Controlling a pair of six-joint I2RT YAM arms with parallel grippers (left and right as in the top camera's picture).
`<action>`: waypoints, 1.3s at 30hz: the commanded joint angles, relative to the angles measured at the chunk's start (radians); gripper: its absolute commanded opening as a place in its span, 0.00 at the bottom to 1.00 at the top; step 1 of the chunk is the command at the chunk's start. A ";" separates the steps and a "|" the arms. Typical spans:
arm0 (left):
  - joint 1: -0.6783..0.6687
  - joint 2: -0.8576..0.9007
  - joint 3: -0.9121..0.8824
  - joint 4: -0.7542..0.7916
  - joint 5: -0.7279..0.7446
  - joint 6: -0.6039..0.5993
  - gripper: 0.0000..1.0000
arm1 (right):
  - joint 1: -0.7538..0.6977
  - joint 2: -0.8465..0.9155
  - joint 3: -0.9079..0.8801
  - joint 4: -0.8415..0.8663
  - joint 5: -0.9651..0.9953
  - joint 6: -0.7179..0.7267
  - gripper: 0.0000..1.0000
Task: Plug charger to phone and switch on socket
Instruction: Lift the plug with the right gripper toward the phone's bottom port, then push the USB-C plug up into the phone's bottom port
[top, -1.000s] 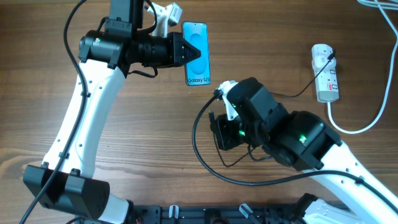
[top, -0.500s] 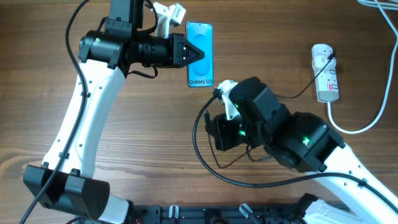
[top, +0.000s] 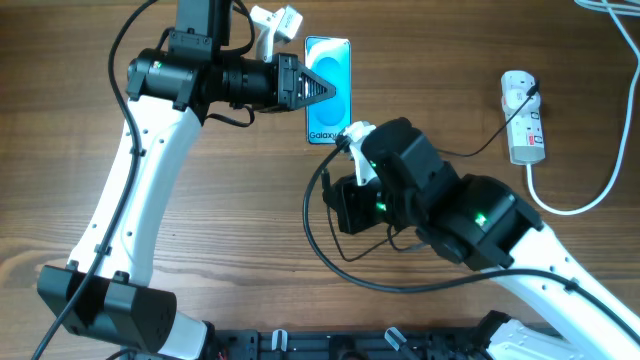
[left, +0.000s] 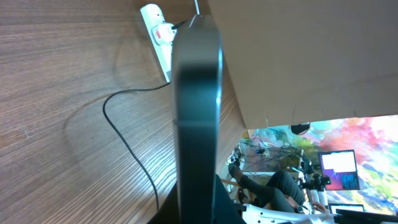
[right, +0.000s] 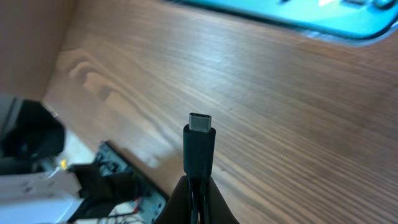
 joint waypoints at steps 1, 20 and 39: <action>0.000 -0.006 0.007 0.007 0.039 -0.011 0.04 | 0.001 0.008 0.005 0.026 0.092 0.013 0.04; 0.000 -0.006 0.007 0.003 0.069 -0.011 0.04 | 0.000 0.008 0.005 0.074 0.122 0.006 0.04; 0.001 -0.006 0.007 0.007 0.018 0.024 0.04 | 0.000 0.043 0.005 0.086 0.093 0.002 0.04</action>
